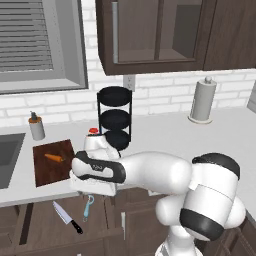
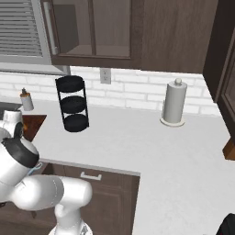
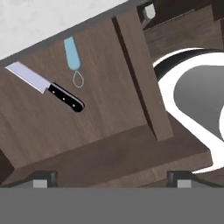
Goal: Place the appropriate cutting tool for cutting the carrot skin on the cutting board.
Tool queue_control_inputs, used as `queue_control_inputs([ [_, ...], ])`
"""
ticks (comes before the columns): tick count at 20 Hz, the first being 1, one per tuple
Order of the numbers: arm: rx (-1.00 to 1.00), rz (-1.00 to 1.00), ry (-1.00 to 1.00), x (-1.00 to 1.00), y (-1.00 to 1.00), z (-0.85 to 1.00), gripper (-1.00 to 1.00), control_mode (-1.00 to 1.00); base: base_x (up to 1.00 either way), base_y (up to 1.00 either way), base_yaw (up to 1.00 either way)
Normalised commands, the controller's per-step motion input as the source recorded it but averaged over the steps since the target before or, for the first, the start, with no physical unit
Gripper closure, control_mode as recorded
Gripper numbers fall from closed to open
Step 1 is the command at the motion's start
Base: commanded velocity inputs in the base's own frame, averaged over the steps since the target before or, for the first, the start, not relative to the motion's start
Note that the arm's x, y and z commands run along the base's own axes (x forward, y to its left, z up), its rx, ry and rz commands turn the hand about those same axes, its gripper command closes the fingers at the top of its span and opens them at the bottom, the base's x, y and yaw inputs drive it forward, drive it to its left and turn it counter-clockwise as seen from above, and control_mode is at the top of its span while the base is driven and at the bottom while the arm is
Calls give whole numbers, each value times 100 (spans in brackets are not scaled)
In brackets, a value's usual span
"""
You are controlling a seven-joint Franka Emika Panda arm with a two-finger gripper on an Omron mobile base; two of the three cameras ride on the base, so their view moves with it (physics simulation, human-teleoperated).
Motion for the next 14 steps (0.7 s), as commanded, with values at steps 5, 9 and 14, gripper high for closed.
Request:
queue_control_inputs([
  [5,-3,-9,2,5,3,-27,-100,-100,0,0,0],
  [9,-7,-1,3,19,8,-42,-100,-100,0,0,0],
  [14,-10,3,-2,1,27,-44,-100,-100,0,0,0],
])
